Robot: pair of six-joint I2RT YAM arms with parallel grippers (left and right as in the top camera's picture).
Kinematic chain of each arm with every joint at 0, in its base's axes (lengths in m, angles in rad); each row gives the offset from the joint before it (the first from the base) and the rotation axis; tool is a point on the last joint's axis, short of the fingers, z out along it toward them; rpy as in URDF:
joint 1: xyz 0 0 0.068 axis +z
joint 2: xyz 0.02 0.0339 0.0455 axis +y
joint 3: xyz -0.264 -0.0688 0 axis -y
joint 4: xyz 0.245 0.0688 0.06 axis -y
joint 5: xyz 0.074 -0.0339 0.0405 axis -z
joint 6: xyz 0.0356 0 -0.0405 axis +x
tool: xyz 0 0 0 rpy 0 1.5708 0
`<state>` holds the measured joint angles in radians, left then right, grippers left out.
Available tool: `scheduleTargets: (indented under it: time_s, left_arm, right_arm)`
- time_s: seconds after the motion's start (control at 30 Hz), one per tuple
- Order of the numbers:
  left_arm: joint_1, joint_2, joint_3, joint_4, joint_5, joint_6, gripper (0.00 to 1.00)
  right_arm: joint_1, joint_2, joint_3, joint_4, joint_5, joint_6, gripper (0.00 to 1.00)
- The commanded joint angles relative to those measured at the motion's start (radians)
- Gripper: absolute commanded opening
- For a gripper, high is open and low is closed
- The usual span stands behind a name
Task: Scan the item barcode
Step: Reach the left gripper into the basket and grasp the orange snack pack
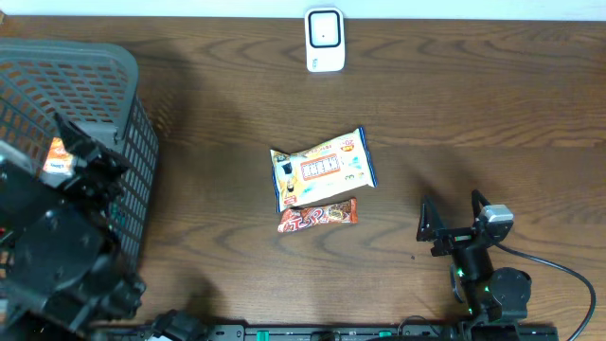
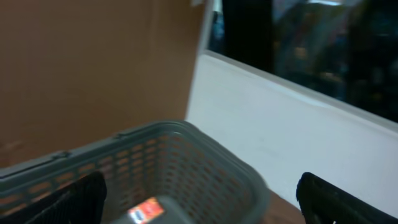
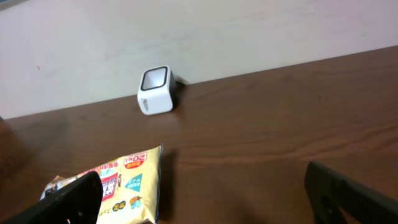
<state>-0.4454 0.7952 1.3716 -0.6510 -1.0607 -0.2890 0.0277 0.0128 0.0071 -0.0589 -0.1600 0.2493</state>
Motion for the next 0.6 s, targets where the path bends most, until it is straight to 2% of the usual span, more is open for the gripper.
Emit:
scheduleTargets:
  time_s: [0.0,0.07,0.17,0.23,0.4,0.47,0.57]
  left_arm:
    - [0.066,0.042,0.007,0.006,-0.066,-0.037,0.97]
    - [0.128,0.072,0.007,0.005,-0.050,-0.053,0.98]
    - [0.249,0.125,0.007,-0.018,0.087,-0.053,0.98]
    - [0.348,0.170,0.007,-0.057,0.222,-0.066,0.98]
    - [0.656,0.320,0.007,-0.183,0.592,-0.233,0.98]
    - [0.792,0.400,0.007,-0.208,0.793,-0.249,0.98]
    - [0.914,0.517,0.007,-0.220,0.970,-0.248,0.98]
  right_arm:
    - [0.011,-0.004,-0.002,-0.003,0.004,0.004,0.99]
    - [0.011,-0.004,-0.002,-0.003,0.004,0.004,0.99]
    - [0.011,-0.004,-0.002,-0.003,0.004,0.005,0.99]
    - [0.011,-0.004,-0.002,-0.003,0.004,0.005,0.99]
    - [0.011,-0.004,-0.002,-0.003,0.004,0.005,0.99]
    - [0.011,-0.004,-0.002,-0.003,0.004,0.005,0.99]
    - [0.011,-0.004,-0.002,-0.003,0.004,0.005,0.99]
